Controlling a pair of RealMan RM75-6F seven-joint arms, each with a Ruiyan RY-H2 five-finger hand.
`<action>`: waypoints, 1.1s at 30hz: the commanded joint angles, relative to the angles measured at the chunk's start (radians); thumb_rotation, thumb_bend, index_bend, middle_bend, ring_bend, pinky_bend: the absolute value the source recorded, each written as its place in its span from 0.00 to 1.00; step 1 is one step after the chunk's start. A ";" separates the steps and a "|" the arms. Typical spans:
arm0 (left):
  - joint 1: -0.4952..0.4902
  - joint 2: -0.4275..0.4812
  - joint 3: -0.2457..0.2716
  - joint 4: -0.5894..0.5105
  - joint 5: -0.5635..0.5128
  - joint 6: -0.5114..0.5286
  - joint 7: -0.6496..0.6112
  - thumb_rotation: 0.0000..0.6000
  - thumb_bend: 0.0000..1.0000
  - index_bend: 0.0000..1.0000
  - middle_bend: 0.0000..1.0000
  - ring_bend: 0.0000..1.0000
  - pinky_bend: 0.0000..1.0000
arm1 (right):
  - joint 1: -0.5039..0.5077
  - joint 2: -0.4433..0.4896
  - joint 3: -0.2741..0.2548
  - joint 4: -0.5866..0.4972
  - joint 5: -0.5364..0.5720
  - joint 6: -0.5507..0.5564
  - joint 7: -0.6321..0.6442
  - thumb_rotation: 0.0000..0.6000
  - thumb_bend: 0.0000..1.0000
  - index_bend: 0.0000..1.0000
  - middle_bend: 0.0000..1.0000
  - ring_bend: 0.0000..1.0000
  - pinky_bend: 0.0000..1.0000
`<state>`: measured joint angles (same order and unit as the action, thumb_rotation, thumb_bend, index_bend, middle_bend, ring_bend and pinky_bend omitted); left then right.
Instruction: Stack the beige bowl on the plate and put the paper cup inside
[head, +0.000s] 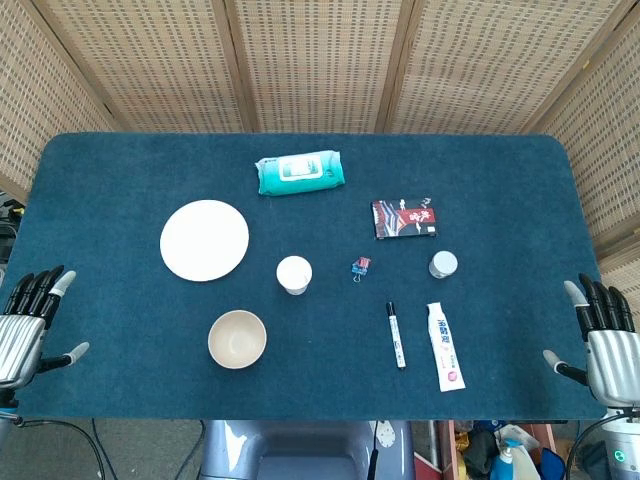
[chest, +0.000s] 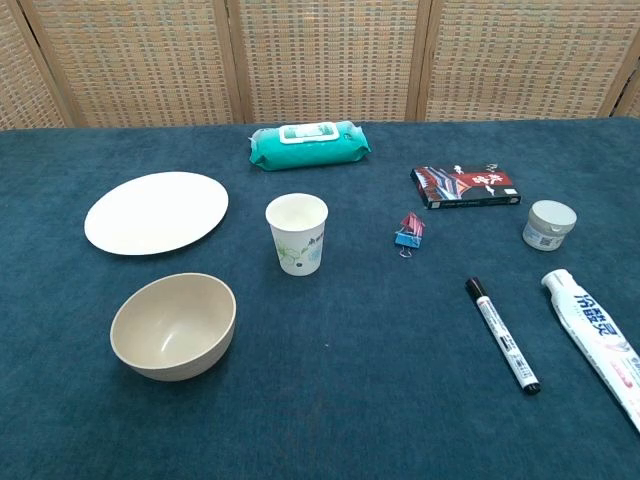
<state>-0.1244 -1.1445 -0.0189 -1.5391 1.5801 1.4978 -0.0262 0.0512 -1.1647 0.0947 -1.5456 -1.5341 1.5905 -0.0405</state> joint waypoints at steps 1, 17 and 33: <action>0.000 0.000 0.000 0.000 0.000 0.000 0.000 1.00 0.00 0.00 0.00 0.00 0.00 | 0.000 0.000 0.000 0.000 -0.001 0.000 0.000 1.00 0.00 0.01 0.00 0.00 0.00; -0.178 -0.086 0.107 0.111 0.298 -0.166 -0.004 1.00 0.00 0.13 0.00 0.00 0.00 | 0.006 -0.006 0.007 0.006 0.025 -0.023 -0.008 1.00 0.00 0.01 0.00 0.00 0.00; -0.272 -0.271 0.094 0.181 0.291 -0.250 0.017 1.00 0.16 0.45 0.00 0.00 0.00 | 0.001 -0.007 0.009 0.019 0.047 -0.035 0.002 1.00 0.00 0.01 0.00 0.00 0.00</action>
<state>-0.3926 -1.4027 0.0809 -1.3692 1.8748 1.2377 -0.0051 0.0524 -1.1715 0.1033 -1.5269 -1.4870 1.5550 -0.0384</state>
